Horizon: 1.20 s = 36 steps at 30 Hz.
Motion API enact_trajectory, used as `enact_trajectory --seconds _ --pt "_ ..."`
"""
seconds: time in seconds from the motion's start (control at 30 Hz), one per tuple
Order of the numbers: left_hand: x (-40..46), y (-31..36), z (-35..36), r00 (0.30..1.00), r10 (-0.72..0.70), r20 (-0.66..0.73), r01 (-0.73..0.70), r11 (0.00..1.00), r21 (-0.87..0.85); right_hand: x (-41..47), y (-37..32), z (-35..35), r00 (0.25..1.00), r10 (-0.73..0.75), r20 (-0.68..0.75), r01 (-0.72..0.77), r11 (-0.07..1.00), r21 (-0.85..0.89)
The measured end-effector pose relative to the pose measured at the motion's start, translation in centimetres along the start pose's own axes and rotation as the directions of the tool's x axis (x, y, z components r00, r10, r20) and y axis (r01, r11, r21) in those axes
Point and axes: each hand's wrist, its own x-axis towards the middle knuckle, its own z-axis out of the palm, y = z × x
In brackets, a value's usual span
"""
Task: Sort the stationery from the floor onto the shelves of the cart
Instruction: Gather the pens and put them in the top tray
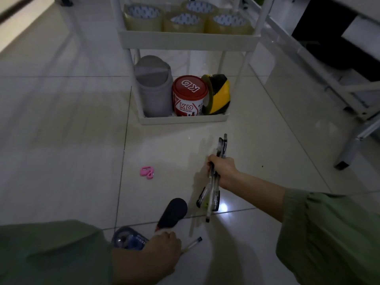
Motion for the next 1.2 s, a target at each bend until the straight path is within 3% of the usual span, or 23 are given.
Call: enact_trajectory --seconds 0.1,0.2,0.27,0.33,0.4,0.43,0.57,0.67,0.83,0.9,0.97,1.1,1.13,1.2 --pt "0.5 -0.3 0.1 0.999 -0.006 -0.041 0.003 0.998 -0.070 -0.3 -0.2 0.5 0.997 0.018 0.072 -0.017 1.000 -0.017" --pt "0.6 -1.6 -0.5 0.981 -0.102 -0.164 0.031 0.921 -0.389 -0.4 -0.8 0.7 0.990 0.053 0.129 -0.057 0.998 0.029" --pt "0.4 -2.9 -1.4 0.941 -0.199 -0.275 -0.024 0.768 -0.640 -0.2 -1.3 0.5 0.985 0.080 0.153 -0.093 0.992 0.080" --pt "0.0 -3.9 -2.7 0.880 -0.310 -0.360 -0.146 0.544 -0.826 -0.1 -1.6 0.2 0.977 0.103 0.189 -0.124 0.987 0.104" --pt "0.0 -4.6 -4.3 0.808 -0.405 -0.428 -0.265 0.399 -0.878 -0.1 -1.5 0.0 0.966 0.112 0.233 -0.135 0.987 0.087" --pt "0.3 -4.7 -5.2 0.774 -0.431 -0.464 -0.313 0.376 -0.872 -0.3 -1.4 0.1 0.960 0.110 0.258 -0.132 0.989 0.069" --pt "0.8 -3.0 -8.6 0.689 -0.434 -0.580 -0.482 0.324 -0.814 -1.1 -0.8 1.9 0.935 0.110 0.338 -0.123 0.992 0.018" --pt "0.8 -1.9 -10.0 0.644 -0.494 -0.584 -0.501 0.303 -0.810 -1.4 -1.0 2.9 0.941 0.088 0.327 -0.111 0.992 0.052" --pt "0.7 -2.6 -11.0 0.597 -0.429 -0.678 -0.481 0.485 -0.730 -1.6 -1.9 2.8 0.948 0.043 0.315 -0.072 0.994 0.080" --pt "0.2 -1.9 -11.0 0.599 -0.425 -0.679 -0.515 0.446 -0.733 -2.0 -2.3 3.1 0.961 -0.009 0.278 -0.007 0.998 0.057" --pt "0.1 -0.8 -11.1 0.611 -0.526 -0.592 -0.539 0.272 -0.797 -2.3 -2.8 3.7 0.961 -0.117 0.252 0.121 0.993 0.000" --pt "1.7 -0.7 -11.6 0.632 -0.757 -0.166 -0.431 -0.165 -0.887 -2.5 -5.1 4.1 0.919 -0.381 0.100 0.385 0.923 -0.026" --pt "1.7 -1.1 -11.6 0.679 -0.732 -0.064 -0.385 -0.280 -0.879 -2.5 -6.0 4.0 0.906 -0.421 0.054 0.421 0.907 0.007" --pt "1.0 -1.6 -11.6 0.836 -0.545 0.055 -0.297 -0.535 -0.791 -2.7 -7.8 3.7 0.876 -0.483 0.010 0.481 0.874 0.077"
